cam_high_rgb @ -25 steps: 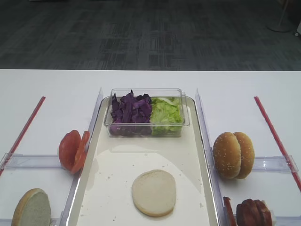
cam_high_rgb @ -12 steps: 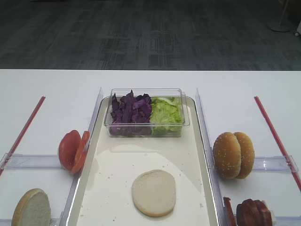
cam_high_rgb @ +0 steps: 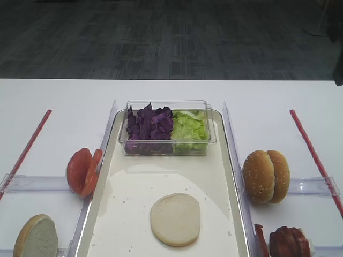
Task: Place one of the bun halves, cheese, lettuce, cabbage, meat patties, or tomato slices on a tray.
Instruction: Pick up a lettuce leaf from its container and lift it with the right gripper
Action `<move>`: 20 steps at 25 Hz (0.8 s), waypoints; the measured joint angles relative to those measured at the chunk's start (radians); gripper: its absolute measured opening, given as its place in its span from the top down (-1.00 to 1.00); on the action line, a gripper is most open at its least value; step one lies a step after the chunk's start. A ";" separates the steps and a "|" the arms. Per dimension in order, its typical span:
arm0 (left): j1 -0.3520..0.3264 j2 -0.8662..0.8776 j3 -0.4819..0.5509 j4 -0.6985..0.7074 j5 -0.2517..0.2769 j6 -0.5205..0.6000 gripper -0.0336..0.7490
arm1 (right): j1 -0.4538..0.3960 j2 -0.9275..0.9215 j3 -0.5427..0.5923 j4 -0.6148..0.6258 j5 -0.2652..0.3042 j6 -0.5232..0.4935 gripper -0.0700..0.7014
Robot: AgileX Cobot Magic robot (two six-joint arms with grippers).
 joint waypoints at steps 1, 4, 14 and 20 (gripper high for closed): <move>0.000 0.000 0.000 0.000 0.000 0.000 -0.19 | 0.000 0.017 -0.011 0.000 0.000 -0.010 -0.43; 0.000 0.000 0.000 0.000 0.000 0.000 -0.19 | 0.000 0.078 -0.048 0.000 -0.004 -0.039 -0.40; 0.000 0.000 0.000 0.000 0.000 0.000 -0.19 | 0.000 0.201 -0.126 0.000 -0.008 -0.046 -0.27; 0.000 0.000 0.000 0.000 0.000 0.000 -0.19 | 0.000 0.287 -0.209 -0.018 -0.008 -0.049 -0.27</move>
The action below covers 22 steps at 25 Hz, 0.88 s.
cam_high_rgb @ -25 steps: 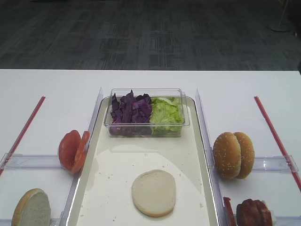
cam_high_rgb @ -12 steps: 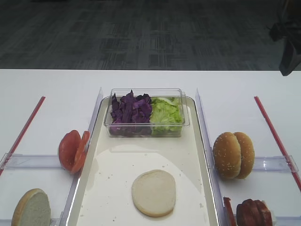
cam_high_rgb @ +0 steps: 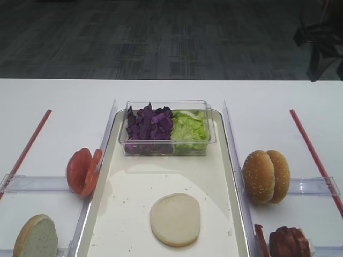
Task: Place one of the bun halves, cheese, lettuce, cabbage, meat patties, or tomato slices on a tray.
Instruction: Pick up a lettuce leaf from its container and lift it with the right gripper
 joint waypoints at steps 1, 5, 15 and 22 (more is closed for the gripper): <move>0.000 0.000 0.000 0.000 0.000 0.000 -0.19 | 0.000 0.012 -0.015 -0.001 0.000 0.000 -0.27; 0.000 0.000 0.000 0.000 0.000 0.000 -0.19 | 0.000 0.065 -0.070 -0.005 0.000 0.000 -0.27; 0.000 0.000 0.000 0.000 0.000 0.000 -0.19 | 0.000 0.165 -0.155 -0.005 0.000 -0.002 -0.27; 0.000 0.000 0.000 0.000 0.000 0.000 -0.19 | 0.000 0.245 -0.214 0.001 -0.004 -0.002 -0.27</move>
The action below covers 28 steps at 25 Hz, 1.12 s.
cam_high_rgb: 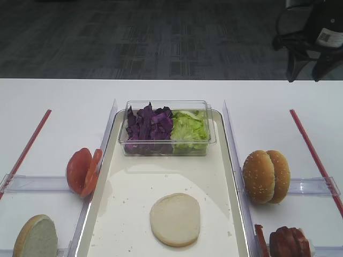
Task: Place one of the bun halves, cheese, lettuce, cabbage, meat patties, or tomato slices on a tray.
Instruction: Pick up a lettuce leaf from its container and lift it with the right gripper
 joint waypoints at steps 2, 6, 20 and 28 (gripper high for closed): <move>0.000 0.000 0.000 0.000 0.000 0.000 -0.19 | 0.000 0.001 0.000 0.020 0.000 0.000 -0.27; 0.000 0.000 0.000 0.000 0.000 0.000 -0.19 | 0.001 0.001 -0.008 0.078 0.000 0.000 -0.27; 0.000 0.000 0.000 0.000 0.000 0.000 -0.19 | 0.205 0.035 -0.039 0.075 0.002 0.018 -0.27; 0.000 0.000 0.000 0.000 0.000 0.000 -0.19 | 0.310 0.125 -0.125 0.075 0.000 0.047 -0.27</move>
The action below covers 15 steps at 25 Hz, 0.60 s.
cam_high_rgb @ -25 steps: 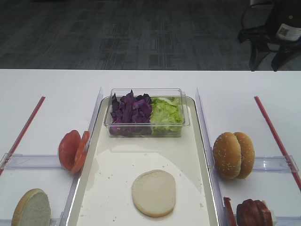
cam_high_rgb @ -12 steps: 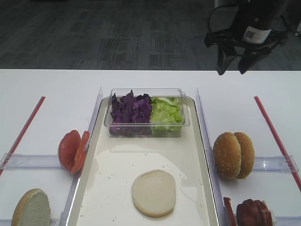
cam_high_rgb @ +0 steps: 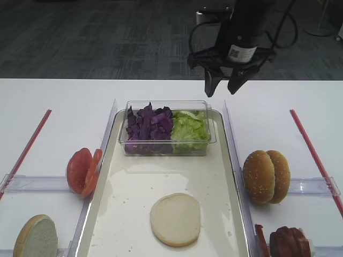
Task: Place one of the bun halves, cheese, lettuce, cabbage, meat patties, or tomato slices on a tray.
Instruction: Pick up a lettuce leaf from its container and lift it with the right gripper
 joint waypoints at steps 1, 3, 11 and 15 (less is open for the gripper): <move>0.000 0.000 0.000 0.000 0.000 0.000 -0.19 | 0.013 0.013 -0.006 0.000 0.000 0.004 -0.27; 0.000 0.000 0.000 0.000 0.000 0.000 -0.19 | 0.032 0.029 -0.018 0.002 0.000 0.011 -0.27; 0.000 0.000 0.000 0.000 0.000 -0.004 -0.19 | 0.102 0.116 -0.062 0.004 -0.002 0.025 -0.26; 0.000 0.000 0.000 0.000 0.000 -0.004 -0.19 | 0.113 0.137 -0.071 0.006 -0.002 0.025 -0.26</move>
